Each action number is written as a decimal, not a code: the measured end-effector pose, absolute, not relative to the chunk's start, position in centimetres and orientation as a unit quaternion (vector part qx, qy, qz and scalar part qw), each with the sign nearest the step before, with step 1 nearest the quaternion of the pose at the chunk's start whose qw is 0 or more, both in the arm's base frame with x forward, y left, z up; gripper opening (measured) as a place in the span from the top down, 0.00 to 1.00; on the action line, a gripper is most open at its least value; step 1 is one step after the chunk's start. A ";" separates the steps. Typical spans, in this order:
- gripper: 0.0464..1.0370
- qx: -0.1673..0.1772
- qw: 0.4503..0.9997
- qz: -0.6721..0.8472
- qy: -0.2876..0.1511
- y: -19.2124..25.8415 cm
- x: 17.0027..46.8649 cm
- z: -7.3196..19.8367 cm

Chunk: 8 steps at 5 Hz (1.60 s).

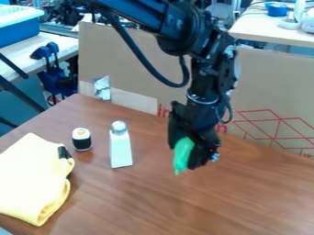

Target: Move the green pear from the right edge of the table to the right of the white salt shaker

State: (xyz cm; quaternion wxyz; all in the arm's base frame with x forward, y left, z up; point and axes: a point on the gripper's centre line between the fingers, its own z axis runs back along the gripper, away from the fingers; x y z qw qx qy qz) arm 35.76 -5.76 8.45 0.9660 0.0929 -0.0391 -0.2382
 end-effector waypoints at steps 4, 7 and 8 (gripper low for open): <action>0.18 0.097 0.975 -0.197 -0.036 -3.0 37.4 7.1; 0.18 0.122 0.971 -0.203 -0.014 -1.7 36.9 4.3; 0.14 0.115 0.974 -0.197 -0.018 -1.7 37.0 4.2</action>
